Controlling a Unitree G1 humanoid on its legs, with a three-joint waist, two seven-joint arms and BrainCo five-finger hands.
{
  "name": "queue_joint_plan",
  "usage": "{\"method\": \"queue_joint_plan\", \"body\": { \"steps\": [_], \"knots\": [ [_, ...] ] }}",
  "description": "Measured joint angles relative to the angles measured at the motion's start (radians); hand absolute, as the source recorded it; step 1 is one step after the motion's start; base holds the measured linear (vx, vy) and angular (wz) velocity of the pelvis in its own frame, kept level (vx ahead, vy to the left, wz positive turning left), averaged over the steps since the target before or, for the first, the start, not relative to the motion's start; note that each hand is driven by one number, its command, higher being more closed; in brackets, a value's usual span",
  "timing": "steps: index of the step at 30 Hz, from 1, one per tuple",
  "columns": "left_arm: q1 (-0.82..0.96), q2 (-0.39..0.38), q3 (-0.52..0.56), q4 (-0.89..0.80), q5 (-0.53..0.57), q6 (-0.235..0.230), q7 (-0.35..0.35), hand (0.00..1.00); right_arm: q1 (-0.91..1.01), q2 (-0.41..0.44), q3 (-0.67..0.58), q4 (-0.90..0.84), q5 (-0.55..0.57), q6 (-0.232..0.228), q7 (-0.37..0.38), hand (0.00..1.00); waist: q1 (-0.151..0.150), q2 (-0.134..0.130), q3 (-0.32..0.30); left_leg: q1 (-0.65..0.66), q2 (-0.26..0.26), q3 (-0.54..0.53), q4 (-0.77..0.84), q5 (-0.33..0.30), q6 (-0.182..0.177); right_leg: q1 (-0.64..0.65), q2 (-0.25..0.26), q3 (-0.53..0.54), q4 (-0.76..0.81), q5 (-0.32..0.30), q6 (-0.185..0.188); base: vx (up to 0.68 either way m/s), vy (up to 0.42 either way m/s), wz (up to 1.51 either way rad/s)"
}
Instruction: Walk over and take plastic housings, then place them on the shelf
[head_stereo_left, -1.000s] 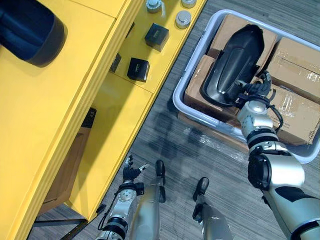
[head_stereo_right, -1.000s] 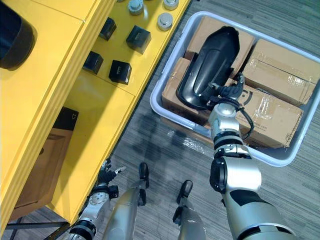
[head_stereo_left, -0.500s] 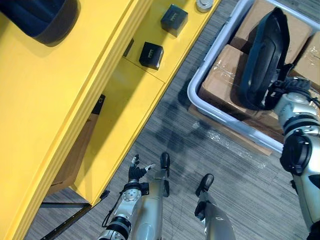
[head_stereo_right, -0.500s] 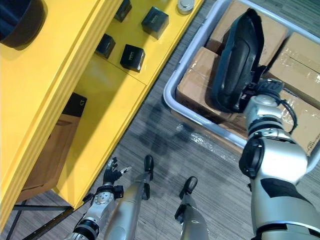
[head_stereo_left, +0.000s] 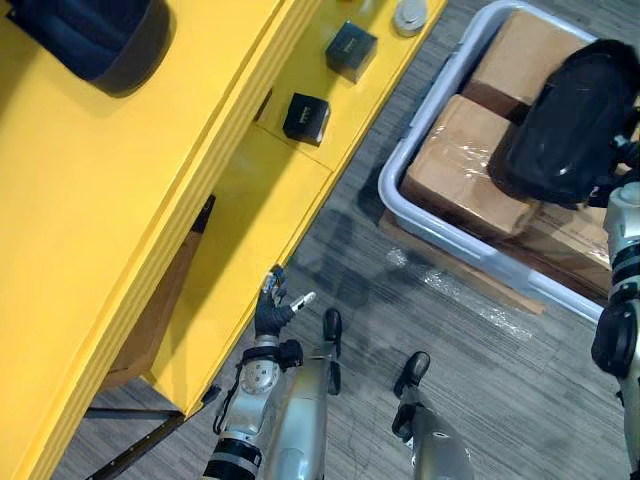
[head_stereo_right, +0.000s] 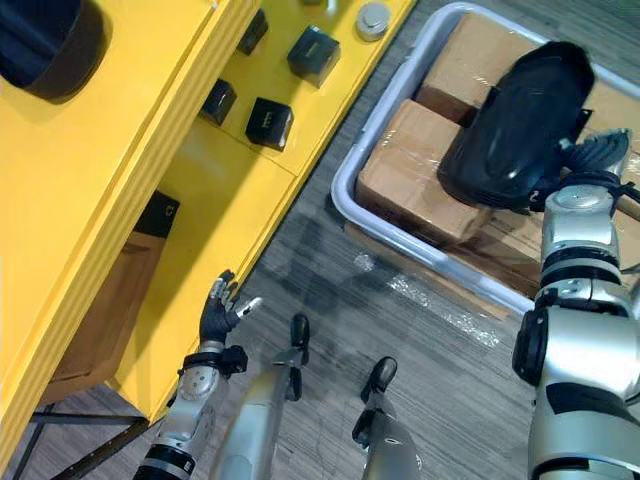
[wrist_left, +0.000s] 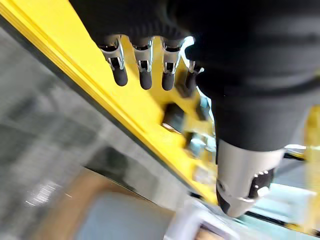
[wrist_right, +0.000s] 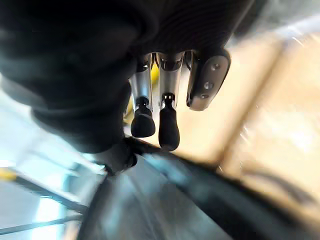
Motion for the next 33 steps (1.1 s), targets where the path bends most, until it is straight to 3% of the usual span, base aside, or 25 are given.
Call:
{"method": "queue_joint_plan", "body": {
  "steps": [5,9,11,19,20,24,29,33],
  "knots": [
    [-0.202,0.029,-0.019,0.028,-0.272,-0.023,-0.041,0.0,0.093,0.098,0.096,-0.221,-0.211,-0.015,-0.024,1.0,-0.061,-0.032,-0.008,0.061,0.011,0.059,-0.052,0.02,0.002,0.005,0.0,0.04,0.007,-0.022,-0.01,-0.05,-0.058,-0.35],
    [-0.384,0.073,-0.07,0.155,-0.444,-0.027,-0.058,0.0,0.101,0.144,0.145,-0.269,-0.271,-0.027,-0.038,1.0,-0.096,-0.078,-0.024,0.101,0.014,0.083,-0.103,0.051,-0.009,0.005,0.002,0.057,0.011,-0.016,-0.017,0.01,-0.03,-0.16],
    [-0.457,0.079,-0.098,0.22,-0.506,-0.024,-0.059,0.0,0.106,0.15,0.183,-0.299,-0.29,-0.041,-0.042,1.0,-0.095,-0.091,-0.029,0.117,0.02,0.101,-0.115,0.054,-0.011,0.004,0.006,0.075,0.013,-0.012,-0.02,0.04,-0.032,-0.19],
    [-0.598,0.087,-0.136,0.283,-0.568,-0.016,-0.056,0.0,0.103,0.219,0.214,-0.285,-0.306,-0.049,-0.042,1.0,-0.114,-0.097,-0.034,0.134,0.021,0.108,-0.143,0.063,-0.015,0.005,0.009,0.081,0.017,-0.001,-0.024,0.04,-0.013,-0.02],
    [-0.616,0.087,-0.15,0.295,-0.568,-0.014,-0.056,0.0,0.101,0.221,0.214,-0.281,-0.305,-0.049,-0.042,0.0,-0.114,-0.097,-0.034,0.134,0.019,0.108,-0.144,0.063,-0.015,0.004,0.009,0.081,0.017,0.001,-0.024,0.0,0.0,0.0],
    [-0.648,0.064,-0.158,0.308,-0.565,-0.012,-0.051,0.0,0.064,0.252,0.195,-0.228,-0.297,-0.049,-0.043,0.0,-0.118,-0.097,-0.034,0.13,0.017,0.109,-0.144,0.064,-0.015,-0.001,0.008,0.082,0.018,0.005,-0.024,0.0,0.0,0.0],
    [-0.664,0.005,-0.158,0.319,-0.512,-0.011,-0.004,0.0,0.026,0.372,-0.098,-0.083,-0.067,-0.039,-0.092,0.0,-0.117,-0.097,-0.034,0.111,0.008,0.112,-0.144,0.071,-0.01,-0.033,0.002,0.096,0.037,0.005,-0.024,0.0,0.005,-0.01],
    [-0.668,-0.014,-0.158,0.318,-0.456,-0.007,0.028,0.0,0.03,0.4,-0.247,0.047,0.077,-0.03,-0.116,0.0,-0.118,-0.097,-0.034,0.09,0.004,0.125,-0.144,0.075,-0.004,-0.059,-0.003,0.106,0.036,0.006,-0.022,-0.03,0.02,-0.08]
  ]
}}
